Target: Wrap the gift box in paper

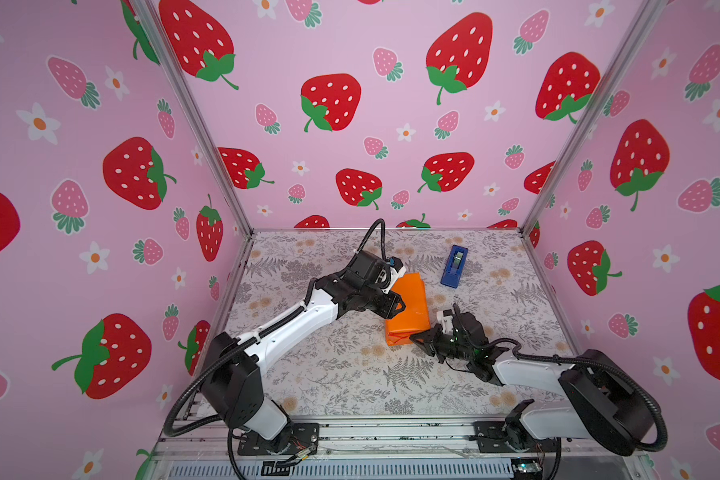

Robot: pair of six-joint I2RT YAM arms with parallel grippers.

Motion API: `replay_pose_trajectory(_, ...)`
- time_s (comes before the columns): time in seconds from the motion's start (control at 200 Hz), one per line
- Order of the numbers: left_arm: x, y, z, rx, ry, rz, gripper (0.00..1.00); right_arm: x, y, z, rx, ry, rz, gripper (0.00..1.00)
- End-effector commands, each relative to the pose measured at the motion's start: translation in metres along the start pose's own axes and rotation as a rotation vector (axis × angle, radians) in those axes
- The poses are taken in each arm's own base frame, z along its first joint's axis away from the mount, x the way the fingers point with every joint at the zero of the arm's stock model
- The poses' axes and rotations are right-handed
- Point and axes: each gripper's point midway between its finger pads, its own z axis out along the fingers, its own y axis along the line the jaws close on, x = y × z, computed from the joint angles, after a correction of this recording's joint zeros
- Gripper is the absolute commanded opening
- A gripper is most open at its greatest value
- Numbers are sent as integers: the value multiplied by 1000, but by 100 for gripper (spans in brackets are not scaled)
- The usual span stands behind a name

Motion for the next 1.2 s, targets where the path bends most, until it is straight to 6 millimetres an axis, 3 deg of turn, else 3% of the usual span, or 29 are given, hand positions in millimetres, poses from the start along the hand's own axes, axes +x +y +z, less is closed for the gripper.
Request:
replay_pose_trajectory(0.0,-13,-3,-15,-81,-131,261,55,-4,10,-3,-35,-20,-22,0)
replay_pose_trajectory(0.115,-25,9,-26,-132,-227,226,85,-4,10,-3,-35,-21,-18,0)
replay_pose_trajectory(0.15,-28,15,-28,-127,-254,184,100,-4,10,-3,-36,-21,-16,0)
replay_pose_trajectory(0.265,-27,19,-26,-20,-276,138,99,-4,13,-3,-39,-22,-21,0)
replay_pose_trajectory(0.295,-24,17,-22,-4,-261,166,100,-4,13,-3,-39,-21,-20,0)
replay_pose_trajectory(0.375,-13,13,-8,9,-219,259,88,-5,14,-3,-41,-21,-21,0)
replay_pose_trajectory(0.465,-1,10,11,-10,-209,371,86,-5,14,-2,-40,-20,-21,0)
replay_pose_trajectory(0.72,36,-12,41,-26,-249,762,88,-5,13,-1,-39,-18,-16,0)
replay_pose_trajectory(0.885,49,-2,57,-120,-252,887,88,-4,13,-1,-41,-16,-10,0)
replay_pose_trajectory(0.94,54,3,64,-148,-240,921,100,-4,14,-2,-41,-17,-10,0)
replay_pose_trajectory(1.191,71,10,85,-157,-184,1020,99,-4,17,-3,-48,-17,-7,0)
